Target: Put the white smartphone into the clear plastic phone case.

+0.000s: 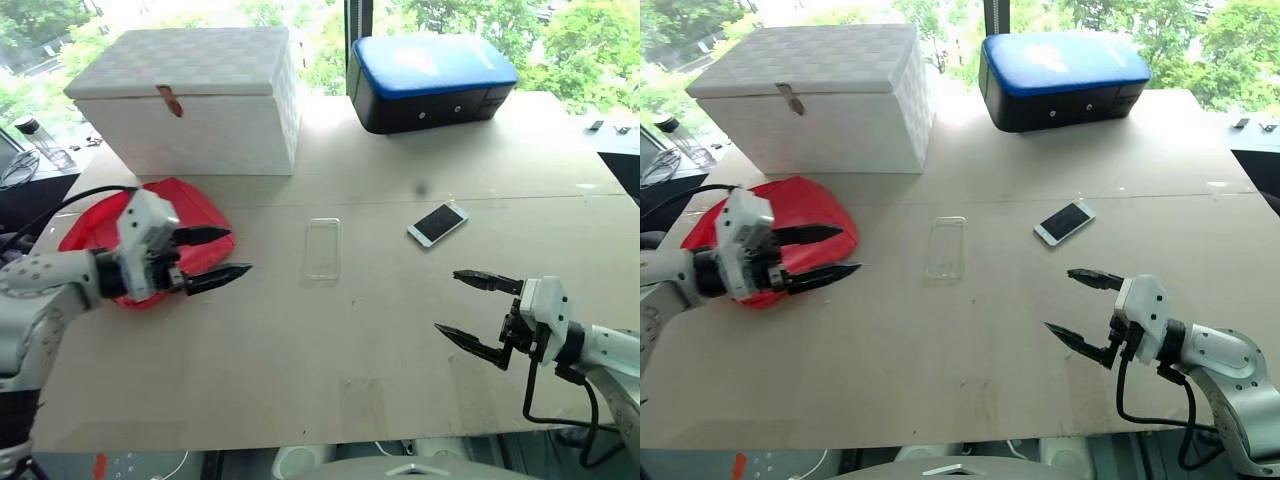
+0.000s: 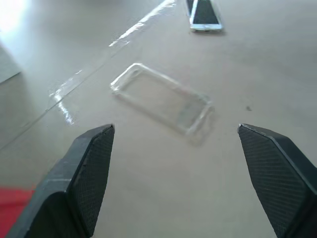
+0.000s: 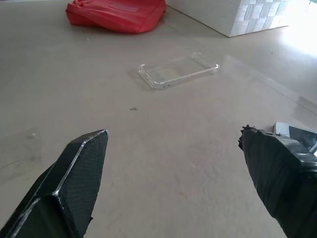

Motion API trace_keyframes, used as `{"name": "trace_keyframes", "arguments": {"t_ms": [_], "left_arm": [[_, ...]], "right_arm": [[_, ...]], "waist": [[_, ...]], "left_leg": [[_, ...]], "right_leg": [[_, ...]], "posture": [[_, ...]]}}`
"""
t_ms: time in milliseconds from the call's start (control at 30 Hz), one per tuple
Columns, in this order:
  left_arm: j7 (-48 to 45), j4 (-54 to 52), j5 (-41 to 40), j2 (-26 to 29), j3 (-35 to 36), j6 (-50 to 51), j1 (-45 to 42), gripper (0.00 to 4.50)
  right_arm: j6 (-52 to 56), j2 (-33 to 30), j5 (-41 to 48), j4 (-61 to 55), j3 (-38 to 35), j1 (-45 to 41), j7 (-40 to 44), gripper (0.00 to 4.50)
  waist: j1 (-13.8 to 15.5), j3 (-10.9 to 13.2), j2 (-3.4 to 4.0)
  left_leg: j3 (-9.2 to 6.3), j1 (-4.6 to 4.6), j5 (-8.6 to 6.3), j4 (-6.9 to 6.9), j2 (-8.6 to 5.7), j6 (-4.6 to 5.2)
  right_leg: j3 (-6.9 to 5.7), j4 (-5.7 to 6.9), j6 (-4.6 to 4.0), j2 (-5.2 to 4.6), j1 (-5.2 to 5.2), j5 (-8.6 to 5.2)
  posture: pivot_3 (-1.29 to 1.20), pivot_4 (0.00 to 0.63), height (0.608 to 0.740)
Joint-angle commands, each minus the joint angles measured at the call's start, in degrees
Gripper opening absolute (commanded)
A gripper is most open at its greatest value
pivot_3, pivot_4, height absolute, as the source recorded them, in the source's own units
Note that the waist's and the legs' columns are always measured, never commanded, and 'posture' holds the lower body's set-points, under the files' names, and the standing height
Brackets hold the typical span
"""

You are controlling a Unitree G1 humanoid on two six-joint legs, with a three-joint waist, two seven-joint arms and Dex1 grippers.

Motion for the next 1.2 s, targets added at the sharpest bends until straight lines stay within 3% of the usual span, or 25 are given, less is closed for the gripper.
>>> {"name": "trace_keyframes", "arguments": {"t_ms": [33,300,400,433,467,533,667,800,900,967,1067,1167,1200], "left_arm": [[-3.3,3.4,7.6,-3.1,-9.0,-5.5,-6.6,4.11],[-11.4,24.9,23.9,-10.1,-23.5,-20.2,-19.5,4.11],[-13.1,32.6,28.4,-12.9,-27.2,-20.6,-23.6,3.39],[-14.1,33.6,29.4,-13.2,-28.1,-21.3,-24.0,2.82],[-15.4,33.8,29.9,-13.4,-28.8,-21.6,-24.0,2.64],[-16.5,32.1,29.7,-13.8,-29.0,-19.5,-23.2,1.48],[-15.9,24.9,26.8,-13.8,-27.2,-8.1,-20.5,0.05],[-11.1,14.3,22.3,-14.9,-23.5,9.1,-17.8,0.05],[-1.0,7.1,19.3,-19.7,-19.5,28.8,-18.6,0.05],[5.1,4.3,17.5,-24.8,-15.6,39.2,-20.2,0.05],[16.5,3.6,18.2,-36.8,-8.0,55.1,-25.4,0.05],[22.9,4.4,18.7,-44.0,-4.1,61.1,-28.0,0.05],[24.3,4.6,18.6,-45.3,-4.0,60.6,-28.0,0.3]], "right_arm": [[0.5,-0.5,1.1,-4.0,-1.9,1.3,-1.2,4.5],[2.2,-0.9,1.2,-8.9,-4.0,5.7,-3.8,4.5],[2.7,-0.5,1.1,-11.0,-4.9,7.8,-5.3,4.5],[2.7,-0.4,1.1,-11.4,-5.1,8.3,-5.6,4.5],[2.8,-0.4,1.2,-11.8,-5.2,8.9,-5.9,4.5],[3.0,-0.6,1.6,-12.6,-5.8,10.4,-5.9,4.5],[3.0,-0.4,1.6,-13.5,-6.1,11.7,-6.0,4.5],[2.7,-0.4,1.2,-13.0,-5.4,11.6,-6.0,4.5],[2.6,-0.3,1.0,-12.4,-4.4,10.7,-5.9,4.5],[2.6,-0.5,1.0,-12.0,-3.8,9.9,-5.6,4.5],[2.8,-1.0,1.2,-10.7,-3.0,7.8,-4.5,4.5],[2.9,-1.2,1.4,-9.5,-2.6,6.2,-3.7,4.5],[3.0,-1.3,1.4,-9.2,-2.5,5.7,-3.6,4.5]], "waist": [[-0.1,0.0,-0.07],[-0.4,0.0,-0.11],[-0.4,0.0,-0.16],[-0.2,0.0,-0.18],[-0.3,0.0,-0.16],[-0.5,0.0,-0.15],[-1.2,-0.1,-0.14],[-1.3,-0.1,-0.11],[-1.0,-0.1,-0.12],[-0.5,-0.1,-0.14],[0.2,0.0,-0.28],[0.0,0.1,-0.38],[-0.2,0.1,-0.38]], "left_leg": [[-0.01,-0.01,0.01,0.01,0.0,-0.01],[0.01,-0.11,0.01,0.05,-0.08,0.0],[0.0,-0.12,-0.01,0.12,-0.08,0.03],[-0.03,-0.12,-0.01,0.17,-0.08,0.03],[-0.05,-0.11,-0.01,0.2,-0.08,0.03],[-0.02,-0.08,-0.01,0.21,-0.09,0.03],[-0.03,-0.06,-0.03,0.23,-0.08,0.07],[-0.06,-0.03,-0.12,0.32,-0.07,0.23],[-0.13,-0.08,-0.15,0.44,-0.08,0.28],[-0.22,-0.09,-0.17,0.57,-0.13,0.31],[-0.27,-0.16,-0.16,0.72,-0.2,0.3],[-0.31,-0.21,-0.02,0.79,-0.21,0.06],[-0.28,-0.19,-0.02,0.78,-0.2,0.05]], "right_leg": [[0.0,0.01,0.0,0.0,0.0,0.0],[0.01,-0.01,0.01,-0.01,-0.07,0.01],[0.01,0.02,0.02,0.02,-0.06,0.0],[-0.01,0.03,0.02,0.02,-0.02,0.0],[-0.05,0.03,0.03,0.02,0.0,0.0],[-0.01,0.04,0.03,0.01,0.03,0.0],[0.01,0.07,0.04,0.01,0.05,0.0],[-0.01,0.16,0.05,0.02,0.06,-0.01],[-0.08,0.18,0.06,0.02,0.12,-0.02],[-0.17,0.17,0.1,0.0,0.16,-0.01],[-0.19,0.18,0.23,0.0,0.16,0.06],[-0.22,0.19,0.28,0.0,0.19,0.11],[-0.18,0.19,0.28,0.0,0.19,0.1]], "posture": [[0.0,0.15,0.74],[0.0,0.15,0.74],[0.0,0.15,0.74],[0.0,0.15,0.74],[0.0,0.15,0.74],[0.0,0.15,0.74],[0.0,0.15,0.74],[0.0,0.15,0.74],[0.0,0.15,0.74],[0.0,0.15,0.74],[0.0,0.15,0.74],[0.0,0.15,0.74],[0.0,0.15,0.74]]}}
